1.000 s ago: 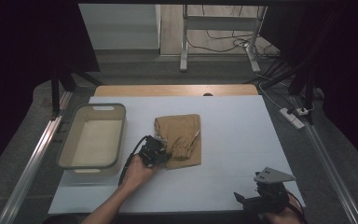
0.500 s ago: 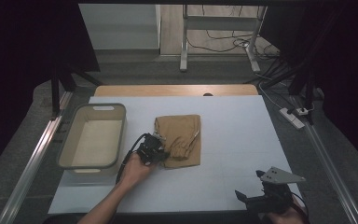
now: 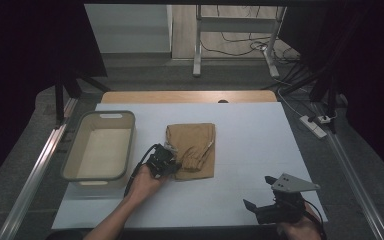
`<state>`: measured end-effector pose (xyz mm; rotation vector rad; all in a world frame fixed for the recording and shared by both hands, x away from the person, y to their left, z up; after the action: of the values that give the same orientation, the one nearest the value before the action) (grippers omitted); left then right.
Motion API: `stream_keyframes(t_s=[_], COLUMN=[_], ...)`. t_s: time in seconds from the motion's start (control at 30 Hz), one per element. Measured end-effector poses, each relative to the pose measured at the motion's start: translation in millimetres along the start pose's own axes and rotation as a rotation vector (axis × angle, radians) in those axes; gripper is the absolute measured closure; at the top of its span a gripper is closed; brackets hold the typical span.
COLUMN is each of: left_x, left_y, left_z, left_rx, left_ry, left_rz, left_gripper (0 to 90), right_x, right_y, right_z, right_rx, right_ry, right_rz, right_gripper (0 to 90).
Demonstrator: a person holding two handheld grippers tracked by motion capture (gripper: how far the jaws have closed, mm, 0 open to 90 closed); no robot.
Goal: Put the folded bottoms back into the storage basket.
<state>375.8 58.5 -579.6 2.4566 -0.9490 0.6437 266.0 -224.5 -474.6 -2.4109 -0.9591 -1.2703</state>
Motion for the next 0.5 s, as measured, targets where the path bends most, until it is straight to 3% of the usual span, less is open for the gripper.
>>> stream_keyframes(t_s=[0.27, 0.5], left_x=[0.5, 0.2], left_y=[0.4, 0.5], left_z=[0.0, 0.4], left_rx=[0.003, 0.001], left_ry=[-0.009, -0.002], left_rz=[-0.004, -0.007], left_gripper=[78.7, 79.0], right_x=[9.8, 24.4], right_y=[-4.7, 1.1], right_z=[16.0, 29.2], right_rx=[0.037, 0.054], right_ry=[-0.014, 0.011], right_rz=[-0.015, 0.010], right_gripper=[0.8, 0.8])
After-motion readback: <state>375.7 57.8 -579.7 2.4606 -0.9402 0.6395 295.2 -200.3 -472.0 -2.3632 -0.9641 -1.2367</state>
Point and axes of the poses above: each handheld gripper's, and its own axes: z roughly forward along the jaws, x roughly out of its top, y roughly to its right, the point moved 7 cm from there along z, roughly forward along the jaws, and after that the axes turned 7 degrees about -x, right-handed, at the moved point
